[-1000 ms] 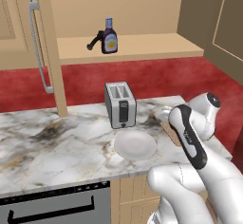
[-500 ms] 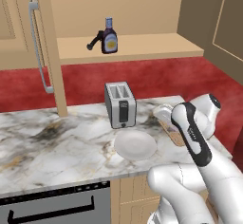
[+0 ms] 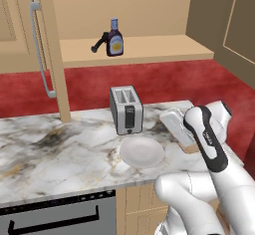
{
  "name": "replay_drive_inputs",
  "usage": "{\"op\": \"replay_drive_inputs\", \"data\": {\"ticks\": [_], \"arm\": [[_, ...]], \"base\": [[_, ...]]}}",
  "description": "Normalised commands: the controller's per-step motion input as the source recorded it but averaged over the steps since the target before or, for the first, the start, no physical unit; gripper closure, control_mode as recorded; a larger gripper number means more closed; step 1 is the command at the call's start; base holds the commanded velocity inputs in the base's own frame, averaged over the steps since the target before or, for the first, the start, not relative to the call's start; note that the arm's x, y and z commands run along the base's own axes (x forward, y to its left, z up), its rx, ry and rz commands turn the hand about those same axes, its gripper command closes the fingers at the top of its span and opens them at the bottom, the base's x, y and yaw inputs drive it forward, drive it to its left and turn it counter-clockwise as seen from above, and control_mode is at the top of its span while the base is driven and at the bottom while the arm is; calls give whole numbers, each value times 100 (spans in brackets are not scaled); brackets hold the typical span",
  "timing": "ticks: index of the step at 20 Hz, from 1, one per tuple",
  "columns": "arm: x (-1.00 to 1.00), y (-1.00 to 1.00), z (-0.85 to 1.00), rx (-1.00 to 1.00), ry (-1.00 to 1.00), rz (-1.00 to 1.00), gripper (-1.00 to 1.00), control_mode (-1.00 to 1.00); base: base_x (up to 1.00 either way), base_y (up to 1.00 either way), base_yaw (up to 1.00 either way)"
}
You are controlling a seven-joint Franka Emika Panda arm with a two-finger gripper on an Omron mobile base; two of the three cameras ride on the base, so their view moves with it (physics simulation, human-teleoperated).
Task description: Pick the fish from the plate and place it on the cutting board. Then pick the condiment bottle from the cabinet and place it next to the cutting board.
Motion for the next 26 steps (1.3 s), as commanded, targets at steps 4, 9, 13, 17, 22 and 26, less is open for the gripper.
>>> {"op": "replay_drive_inputs", "data": {"ticks": [4, 9, 13, 17, 22, 26], "arm": [[-7, 13, -2, 20, 11, -1, -100, -100], [-3, 16, -1, 19, 12, -3, -100, -100], [-8, 27, -2, 18, 10, -7, -100, -100], [-8, 33, 0, 18, 7, -10, -100, -100], [-1, 37, 0, 17, 5, -11, -100, -100], [0, 38, 0, 16, 3, -14, -100, -100]], "base": [[0, 0, 0], [0, 0, 0], [0, 0, 0], [0, 0, 0], [0, 0, 0], [0, 0, 0]]}}
